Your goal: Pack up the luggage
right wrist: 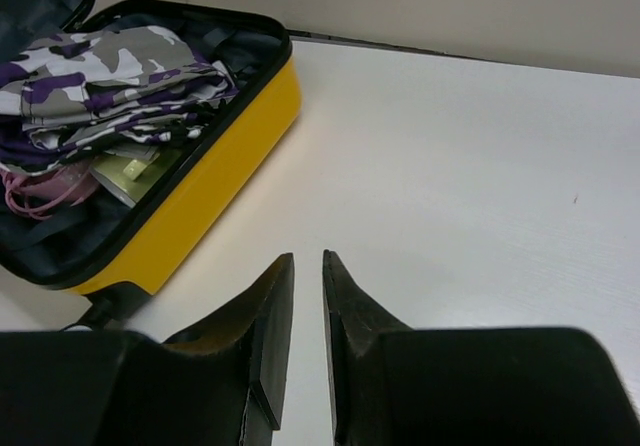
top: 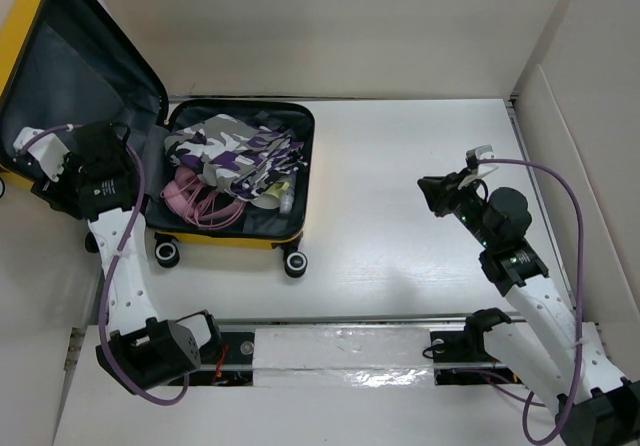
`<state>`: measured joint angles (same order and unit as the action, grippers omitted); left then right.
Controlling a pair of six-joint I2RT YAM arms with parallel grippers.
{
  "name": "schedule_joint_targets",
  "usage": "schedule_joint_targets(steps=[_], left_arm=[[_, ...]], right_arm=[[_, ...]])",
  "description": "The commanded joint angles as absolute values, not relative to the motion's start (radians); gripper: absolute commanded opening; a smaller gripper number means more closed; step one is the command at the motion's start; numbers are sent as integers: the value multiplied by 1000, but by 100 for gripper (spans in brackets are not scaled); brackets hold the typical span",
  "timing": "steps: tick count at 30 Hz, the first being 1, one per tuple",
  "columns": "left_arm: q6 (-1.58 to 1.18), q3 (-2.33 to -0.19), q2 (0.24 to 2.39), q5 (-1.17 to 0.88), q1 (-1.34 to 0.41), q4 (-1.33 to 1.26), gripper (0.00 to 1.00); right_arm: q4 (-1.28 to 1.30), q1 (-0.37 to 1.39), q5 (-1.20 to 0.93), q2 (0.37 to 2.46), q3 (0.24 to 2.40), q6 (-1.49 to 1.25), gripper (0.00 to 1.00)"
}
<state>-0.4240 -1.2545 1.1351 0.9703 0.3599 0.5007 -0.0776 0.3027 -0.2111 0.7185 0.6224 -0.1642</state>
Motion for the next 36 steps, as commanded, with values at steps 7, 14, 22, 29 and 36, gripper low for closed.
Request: schedule_joint_targets(steps=[7, 14, 22, 29, 36], left_arm=[[-359, -1284, 1163, 986, 362, 408, 14], [-249, -1266, 1122, 963, 184, 333, 0], [262, -1043, 1054, 1292, -316, -66, 0], [37, -1167, 985, 927, -483, 342, 0], [37, -1301, 966, 36, -483, 613, 71]], right_arm=[[-94, 311, -181, 712, 666, -143, 25], [-95, 311, -173, 718, 666, -144, 25], [-100, 311, -164, 738, 666, -144, 25], [-92, 311, -153, 736, 666, -144, 25], [-92, 321, -140, 741, 666, -144, 25]])
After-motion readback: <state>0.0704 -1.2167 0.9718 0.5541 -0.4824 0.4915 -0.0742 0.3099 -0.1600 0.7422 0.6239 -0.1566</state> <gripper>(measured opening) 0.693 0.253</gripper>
